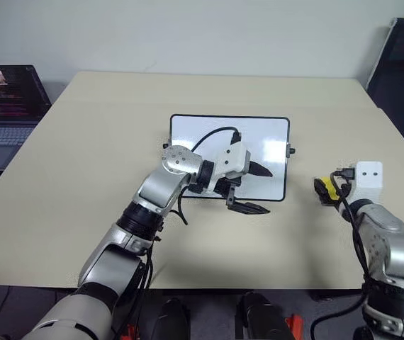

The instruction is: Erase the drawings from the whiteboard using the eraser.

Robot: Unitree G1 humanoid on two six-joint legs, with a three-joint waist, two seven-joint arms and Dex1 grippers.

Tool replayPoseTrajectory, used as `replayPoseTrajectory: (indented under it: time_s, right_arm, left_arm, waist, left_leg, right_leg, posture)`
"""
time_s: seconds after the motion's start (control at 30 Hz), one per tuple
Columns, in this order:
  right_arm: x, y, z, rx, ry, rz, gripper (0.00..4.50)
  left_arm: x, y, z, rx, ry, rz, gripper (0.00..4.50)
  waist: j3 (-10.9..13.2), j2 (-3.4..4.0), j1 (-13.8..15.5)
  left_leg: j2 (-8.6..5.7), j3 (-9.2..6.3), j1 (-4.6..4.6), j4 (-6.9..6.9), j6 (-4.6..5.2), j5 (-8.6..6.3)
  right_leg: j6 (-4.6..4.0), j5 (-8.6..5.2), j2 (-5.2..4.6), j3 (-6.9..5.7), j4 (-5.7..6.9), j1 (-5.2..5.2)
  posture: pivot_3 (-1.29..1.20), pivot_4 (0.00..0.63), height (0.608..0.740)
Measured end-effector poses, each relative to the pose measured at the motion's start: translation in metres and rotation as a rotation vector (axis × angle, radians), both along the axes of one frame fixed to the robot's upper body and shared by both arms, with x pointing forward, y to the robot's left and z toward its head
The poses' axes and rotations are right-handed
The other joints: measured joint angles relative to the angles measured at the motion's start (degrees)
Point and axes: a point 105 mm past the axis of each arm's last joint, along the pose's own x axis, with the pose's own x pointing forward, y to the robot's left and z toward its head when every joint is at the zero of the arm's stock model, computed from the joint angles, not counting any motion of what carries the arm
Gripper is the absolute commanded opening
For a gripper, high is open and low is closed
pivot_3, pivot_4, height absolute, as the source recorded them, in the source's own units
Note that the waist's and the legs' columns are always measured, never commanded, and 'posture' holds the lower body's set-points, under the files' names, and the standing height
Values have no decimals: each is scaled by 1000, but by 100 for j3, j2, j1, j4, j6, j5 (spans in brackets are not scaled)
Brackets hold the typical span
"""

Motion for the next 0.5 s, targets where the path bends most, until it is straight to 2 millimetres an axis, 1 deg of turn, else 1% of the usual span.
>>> replayPoseTrajectory:
  time_s: [0.07, 0.1, 0.13, 0.17, 0.2, 0.27, 0.3, 0.33, 0.4, 0.43, 0.5]
  right_arm:
    - [-12, -4, 7, -15, -32, -20, 4479]
    - [-22, -6, 8, -32, -51, -39, 4479]
    - [-31, -6, 4, -42, -62, -53, 4479]
    - [-40, -5, 2, -44, -100, -58, 4479]
    - [-47, -4, -6, -42, -101, -65, 4479]
    - [-58, 2, -19, -54, -128, -47, 4479]
    - [-62, 7, -24, -40, -145, -23, 4479]
    - [-63, 10, -28, -27, -160, -1, 4479]
    - [-64, 17, -31, -11, -205, 37, 4479]
    - [-64, 19, -32, -6, -216, 52, 4479]
    - [-62, 25, -35, 8, -244, 90, 4479]
  left_arm:
    - [2, 6, 1, -43, 32, 56, 4500]
    - [5, 13, 5, -102, 62, 115, 4500]
    - [8, 23, 7, -153, 93, 183, 4500]
    - [11, 38, 8, -199, 124, 264, 4500]
    - [14, 53, 5, -221, 149, 339, 4500]
    - [17, 88, -1, -301, 182, 547, 4500]
    - [15, 104, -6, -340, 195, 659, 4500]
    - [14, 116, -11, -369, 206, 756, 4500]
    - [6, 130, -18, -429, 189, 922, 4500]
    - [4, 135, -20, -434, 170, 977, 4500]
    - [-5, 153, -28, -439, 106, 1148, 4500]
  waist:
    - [0, 0, 1]
    - [-2, 2, 1]
    - [-3, 3, -4]
    - [-6, 9, -26]
    - [-7, 11, -43]
    - [-7, 19, -73]
    - [-7, 19, -74]
    - [-6, 17, -51]
    - [-7, 14, -14]
    - [-4, 6, 3]
    - [-6, 2, 3]
  left_leg:
    - [0, -1, 0, 2, 0, 0]
    - [1, -2, 1, 1, 0, 0]
    - [2, -4, 2, 0, 0, 0]
    - [5, -5, 5, -4, 1, -1]
    - [8, -4, 11, -3, 1, -1]
    - [7, -1, 13, -3, 1, -1]
    - [8, -1, 16, -1, 0, -1]
    - [5, -1, 15, 6, -1, 0]
    - [2, 0, 21, 29, -2, 0]
    - [2, 0, 31, 35, -2, -1]
    - [1, 1, 59, 36, -4, -2]
  right_leg:
    - [0, 0, 0, -1, 1, 0]
    - [-1, -1, 0, -2, 3, 0]
    - [-2, -2, 2, -3, 5, 0]
    - [-3, -3, 5, -3, 5, 0]
    - [-5, -4, 7, -2, 9, 1]
    - [-5, -4, 6, 4, 9, 1]
    - [-8, -6, 5, 3, 8, 5]
    - [-29, -16, 1, 3, 8, 10]
    - [-37, -12, -2, 5, -2, 33]
    - [-38, -12, -2, 5, -4, 47]
    - [-43, -10, -4, 9, -25, 77]
  posture:
    - [0, 150, 740]
    - [0, 150, 740]
    - [0, 150, 740]
    - [0, 150, 740]
    - [0, 150, 740]
    - [0, 150, 740]
    - [0, 150, 740]
    - [0, 150, 740]
    - [0, 150, 740]
    - [0, 150, 740]
    - [0, 150, 740]
